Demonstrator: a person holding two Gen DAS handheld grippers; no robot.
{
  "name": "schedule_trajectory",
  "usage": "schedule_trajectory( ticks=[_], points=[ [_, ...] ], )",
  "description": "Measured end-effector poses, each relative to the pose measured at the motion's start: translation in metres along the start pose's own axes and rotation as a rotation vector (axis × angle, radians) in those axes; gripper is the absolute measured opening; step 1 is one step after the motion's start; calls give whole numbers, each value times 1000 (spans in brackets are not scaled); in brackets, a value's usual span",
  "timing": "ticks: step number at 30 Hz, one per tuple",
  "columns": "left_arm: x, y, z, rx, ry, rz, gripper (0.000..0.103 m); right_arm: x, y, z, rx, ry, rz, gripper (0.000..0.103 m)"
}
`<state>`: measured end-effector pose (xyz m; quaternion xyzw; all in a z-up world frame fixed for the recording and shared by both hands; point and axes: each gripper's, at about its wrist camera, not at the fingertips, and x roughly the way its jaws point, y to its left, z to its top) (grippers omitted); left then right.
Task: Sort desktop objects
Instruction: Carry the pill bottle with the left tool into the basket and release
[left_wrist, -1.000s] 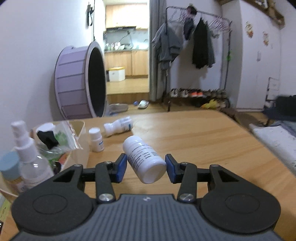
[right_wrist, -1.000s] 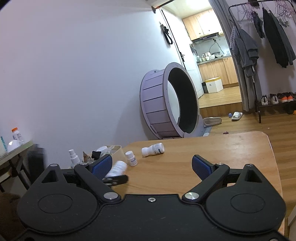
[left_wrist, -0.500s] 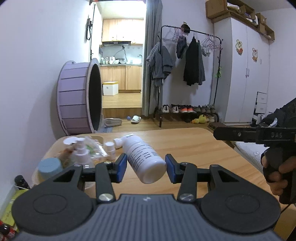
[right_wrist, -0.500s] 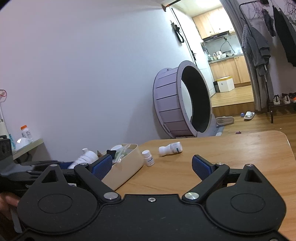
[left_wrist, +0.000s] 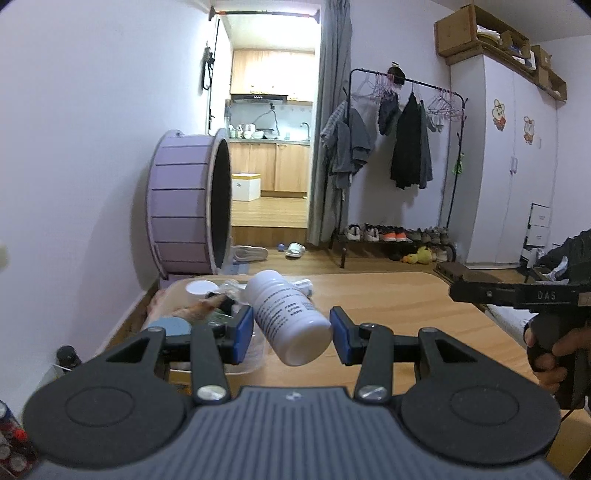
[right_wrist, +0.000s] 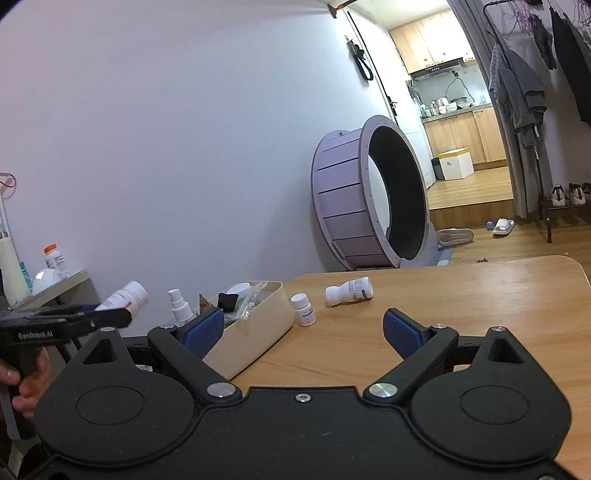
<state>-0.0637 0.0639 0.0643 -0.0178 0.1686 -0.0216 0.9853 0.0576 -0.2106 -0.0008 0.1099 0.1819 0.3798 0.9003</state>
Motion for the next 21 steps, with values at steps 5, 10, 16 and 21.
schedule_trajectory(
  ticks=[5, 10, 16, 21],
  points=[
    [-11, 26, 6, -18, -9, 32, 44, 0, 3, -1, -7, 1, 1, 93],
    [-2, 51, 14, -27, 3, 60, 44, 2, 2, -3, -5, 13, -5, 93],
    [44, 70, 19, -5, 76, 58, 45, 4, 1, -4, -7, 25, -17, 93],
    [69, 72, -4, 22, 126, 13, 50, 7, -1, -4, -9, 35, -23, 93]
  ],
)
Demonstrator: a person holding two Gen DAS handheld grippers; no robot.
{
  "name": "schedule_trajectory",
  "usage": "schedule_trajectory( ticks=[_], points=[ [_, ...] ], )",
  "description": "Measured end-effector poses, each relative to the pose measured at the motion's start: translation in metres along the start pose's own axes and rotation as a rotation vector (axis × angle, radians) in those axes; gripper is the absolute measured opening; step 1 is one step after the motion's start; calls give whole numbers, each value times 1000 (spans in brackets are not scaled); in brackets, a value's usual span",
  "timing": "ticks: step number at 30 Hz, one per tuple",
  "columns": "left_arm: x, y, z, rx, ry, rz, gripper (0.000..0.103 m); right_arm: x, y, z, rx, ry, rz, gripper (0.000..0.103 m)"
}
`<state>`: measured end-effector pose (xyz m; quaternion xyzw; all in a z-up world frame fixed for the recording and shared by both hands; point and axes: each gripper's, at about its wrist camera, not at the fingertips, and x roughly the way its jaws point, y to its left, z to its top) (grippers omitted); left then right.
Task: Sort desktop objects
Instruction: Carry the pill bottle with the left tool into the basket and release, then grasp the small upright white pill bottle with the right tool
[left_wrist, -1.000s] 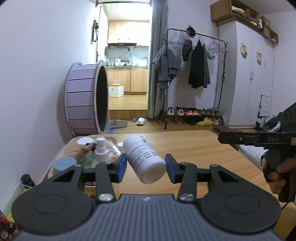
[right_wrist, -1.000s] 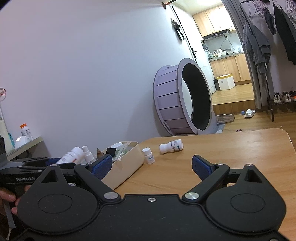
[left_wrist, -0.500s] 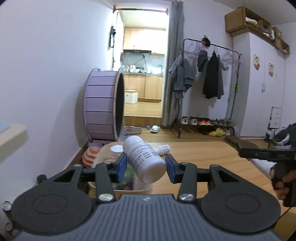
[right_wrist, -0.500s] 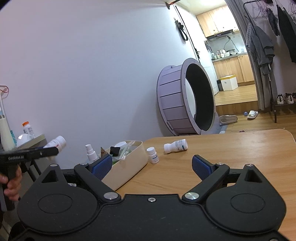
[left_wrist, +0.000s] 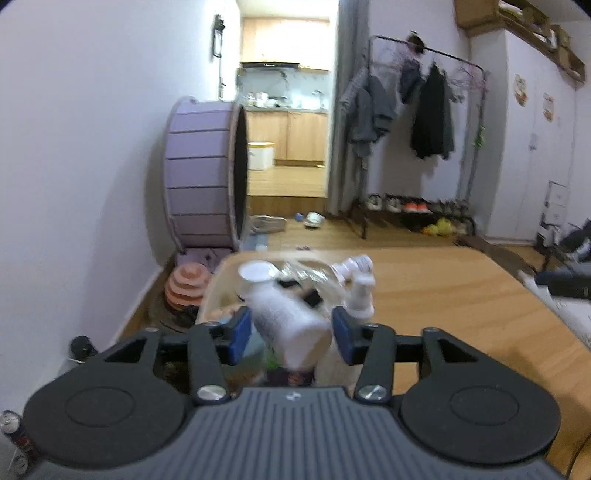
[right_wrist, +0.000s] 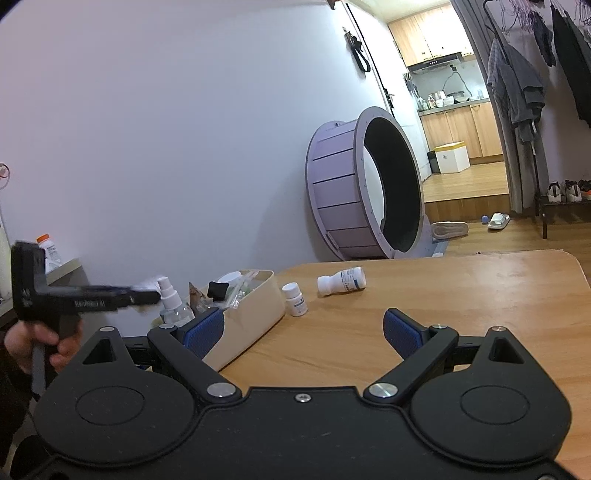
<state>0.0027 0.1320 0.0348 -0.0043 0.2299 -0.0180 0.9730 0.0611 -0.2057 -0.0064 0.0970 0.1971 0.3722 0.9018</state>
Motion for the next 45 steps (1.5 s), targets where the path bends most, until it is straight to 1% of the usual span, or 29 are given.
schedule_trajectory(
  ticks=[2, 7, 12, 15, 18, 23, 26, 30, 35, 37, 39, 45],
  points=[
    [-1, 2, -6, 0, -7, 9, 54, 2, -1, 0, 1, 5, -2, 93],
    [-16, 9, -17, -55, -8, -10, 56, 6, -1, 0, 2, 11, -5, 93],
    [-32, -8, -27, -76, -23, -73, 58, 13, -3, -2, -2, 28, -16, 93],
    [-36, -23, -30, -75, -51, -106, 58, 18, -4, 1, -19, 43, -25, 93],
    [-37, -34, -32, -104, -86, -133, 58, 28, -4, 7, -56, 63, -33, 93],
    [-39, -43, -38, -119, -180, -145, 59, 53, -4, 17, -144, 78, -4, 92],
    [-38, -40, -42, -146, -203, -157, 59, 82, -1, 21, -206, 122, 26, 85],
    [-40, -40, -45, -137, -236, -132, 59, 124, -1, 25, -253, 171, 62, 72],
    [-46, -39, -47, -126, -261, -114, 59, 168, -1, 26, -298, 186, 108, 66],
    [-47, -38, -46, -134, -266, -113, 59, 184, -1, 24, -304, 199, 120, 59],
    [-47, -36, -46, -145, -270, -112, 59, 197, 0, 22, -306, 211, 134, 57],
    [-51, -33, -45, -155, -281, -112, 59, 221, 6, 17, -317, 221, 141, 57]
  ],
)
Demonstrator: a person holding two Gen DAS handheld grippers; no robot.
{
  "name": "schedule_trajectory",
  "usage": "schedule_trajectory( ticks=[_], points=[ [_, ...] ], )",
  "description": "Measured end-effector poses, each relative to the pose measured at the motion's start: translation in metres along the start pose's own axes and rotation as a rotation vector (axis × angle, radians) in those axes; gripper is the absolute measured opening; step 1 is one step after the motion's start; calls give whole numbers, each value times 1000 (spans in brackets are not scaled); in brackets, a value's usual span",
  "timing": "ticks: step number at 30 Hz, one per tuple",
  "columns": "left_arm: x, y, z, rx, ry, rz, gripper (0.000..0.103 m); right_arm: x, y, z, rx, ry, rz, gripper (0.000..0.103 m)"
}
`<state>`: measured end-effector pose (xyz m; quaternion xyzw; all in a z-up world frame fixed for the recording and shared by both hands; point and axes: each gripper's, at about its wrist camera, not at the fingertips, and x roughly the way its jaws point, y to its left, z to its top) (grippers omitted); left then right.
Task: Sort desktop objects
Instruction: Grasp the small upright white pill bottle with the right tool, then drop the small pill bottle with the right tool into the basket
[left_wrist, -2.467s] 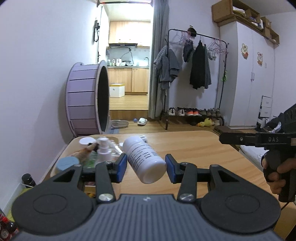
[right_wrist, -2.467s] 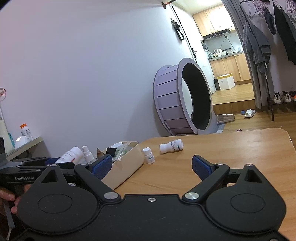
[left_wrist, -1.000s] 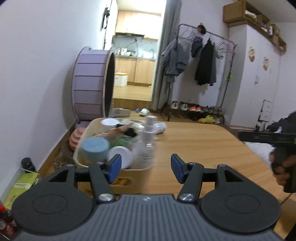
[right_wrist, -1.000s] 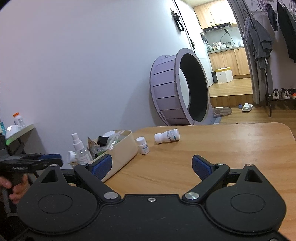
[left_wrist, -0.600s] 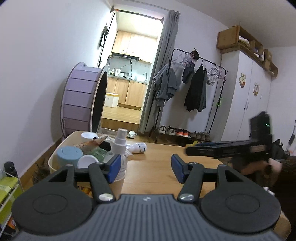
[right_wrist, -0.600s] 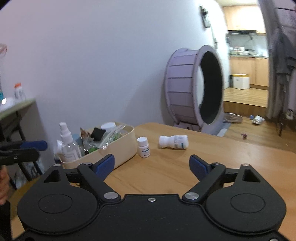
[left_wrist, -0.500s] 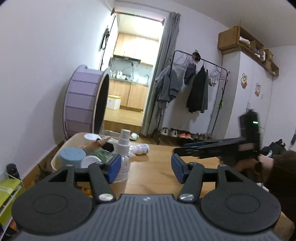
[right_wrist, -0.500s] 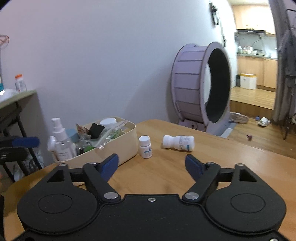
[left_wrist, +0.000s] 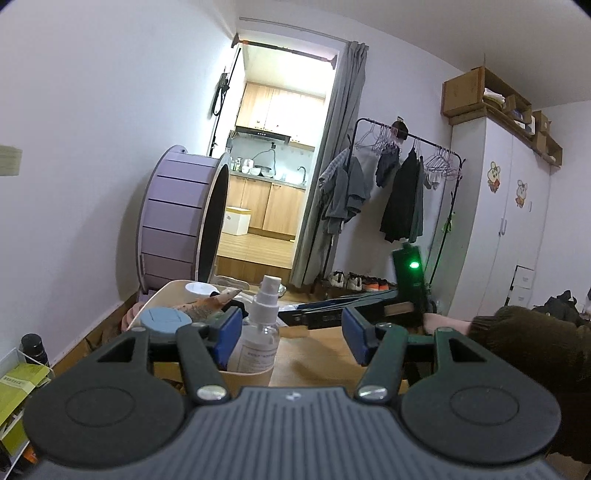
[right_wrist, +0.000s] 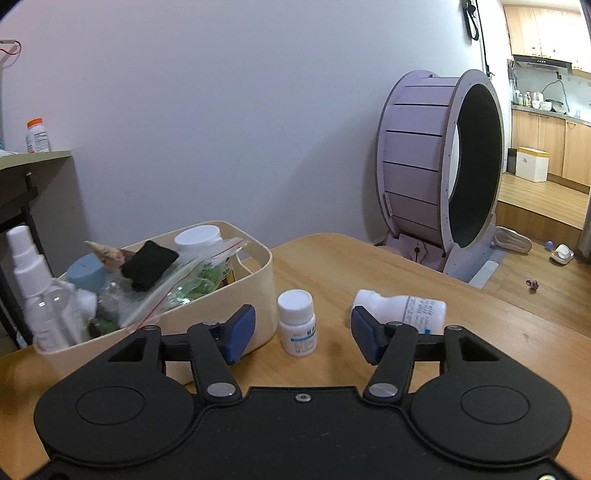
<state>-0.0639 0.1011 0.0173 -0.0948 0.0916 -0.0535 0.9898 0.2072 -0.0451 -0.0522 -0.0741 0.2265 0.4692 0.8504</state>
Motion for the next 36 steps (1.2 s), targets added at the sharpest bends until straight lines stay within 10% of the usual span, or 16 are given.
schedule_trajectory(
  ticks=[9, 24, 36],
  points=[
    [-4, -7, -3, 42, 9, 10, 59, 18, -2, -1, 47, 68, 20, 25],
    [-6, -3, 0, 14, -3, 17, 59, -71, -5, -2, 158, -56, 36, 25],
    [-10, 0, -2, 16, -8, 33, 59, -74, 57, 35, 108, -98, 281, 33]
  ],
)
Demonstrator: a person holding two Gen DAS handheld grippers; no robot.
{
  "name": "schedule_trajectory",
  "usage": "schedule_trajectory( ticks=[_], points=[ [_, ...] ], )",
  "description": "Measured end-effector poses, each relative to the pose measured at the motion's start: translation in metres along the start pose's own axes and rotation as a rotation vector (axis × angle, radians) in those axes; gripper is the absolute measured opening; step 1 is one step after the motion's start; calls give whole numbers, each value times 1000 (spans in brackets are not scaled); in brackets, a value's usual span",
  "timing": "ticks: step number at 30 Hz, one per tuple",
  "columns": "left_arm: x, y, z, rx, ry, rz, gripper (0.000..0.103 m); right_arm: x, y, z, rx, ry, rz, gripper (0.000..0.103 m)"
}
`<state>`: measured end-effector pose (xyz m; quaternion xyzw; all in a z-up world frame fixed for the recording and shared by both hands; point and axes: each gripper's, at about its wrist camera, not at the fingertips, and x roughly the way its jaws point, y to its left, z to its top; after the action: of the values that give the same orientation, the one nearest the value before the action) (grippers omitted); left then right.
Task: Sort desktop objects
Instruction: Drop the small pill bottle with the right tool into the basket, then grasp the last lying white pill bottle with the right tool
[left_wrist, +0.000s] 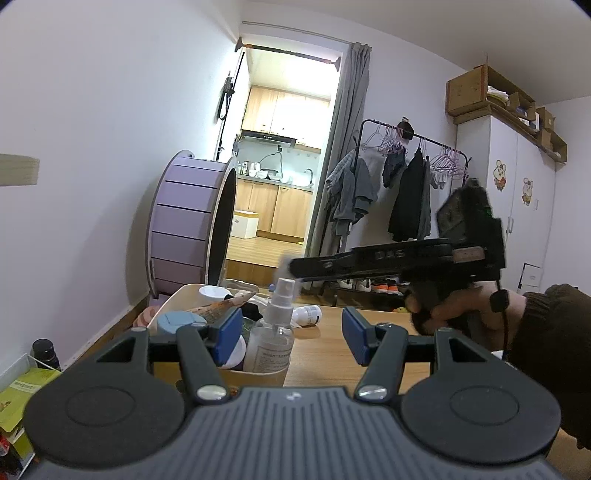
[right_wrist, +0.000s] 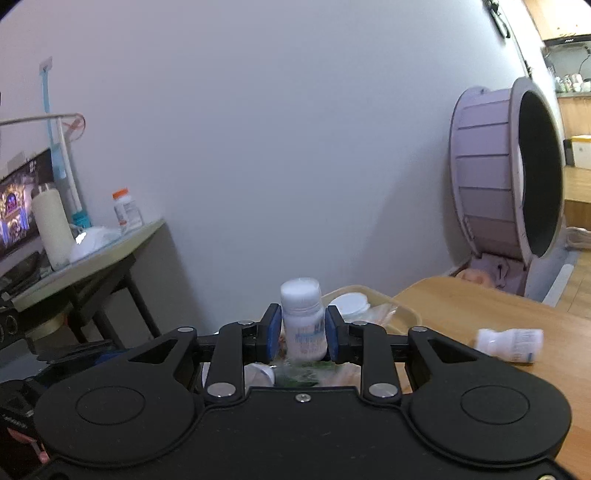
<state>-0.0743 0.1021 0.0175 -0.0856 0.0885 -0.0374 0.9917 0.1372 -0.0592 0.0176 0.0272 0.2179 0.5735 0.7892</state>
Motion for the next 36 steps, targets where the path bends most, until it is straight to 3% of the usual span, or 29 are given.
schedule_trajectory(
  ticks=[1, 6, 9, 14, 17, 21, 25, 30, 36],
  points=[
    [0, 0, 0, 2, 1, 1, 59, 2, 0, 0, -1, 7, -5, 38],
    [-2, 2, 2, -10, 0, 2, 59, -9, -17, -2, 15, -7, -70, 44],
    [-1, 0, 2, -10, 2, -3, 59, -20, -34, -6, 6, -17, -171, 54],
    [1, -3, 2, 6, 10, -15, 59, -16, -66, -11, -58, 36, -346, 56],
    [3, -4, 1, 7, 13, -20, 59, 1, -85, -13, -96, 97, -394, 59],
    [5, -4, 0, 12, 18, -26, 59, 28, -97, -16, -194, 157, -431, 64],
    [7, -2, 1, 9, 21, -29, 59, 53, -92, -16, -344, 189, -410, 66],
    [7, 0, 1, 5, 20, -29, 59, 82, -88, -15, -455, 276, -379, 66],
    [8, 2, 1, -5, 23, -25, 59, 107, -87, -20, -554, 399, -406, 63]
  ],
)
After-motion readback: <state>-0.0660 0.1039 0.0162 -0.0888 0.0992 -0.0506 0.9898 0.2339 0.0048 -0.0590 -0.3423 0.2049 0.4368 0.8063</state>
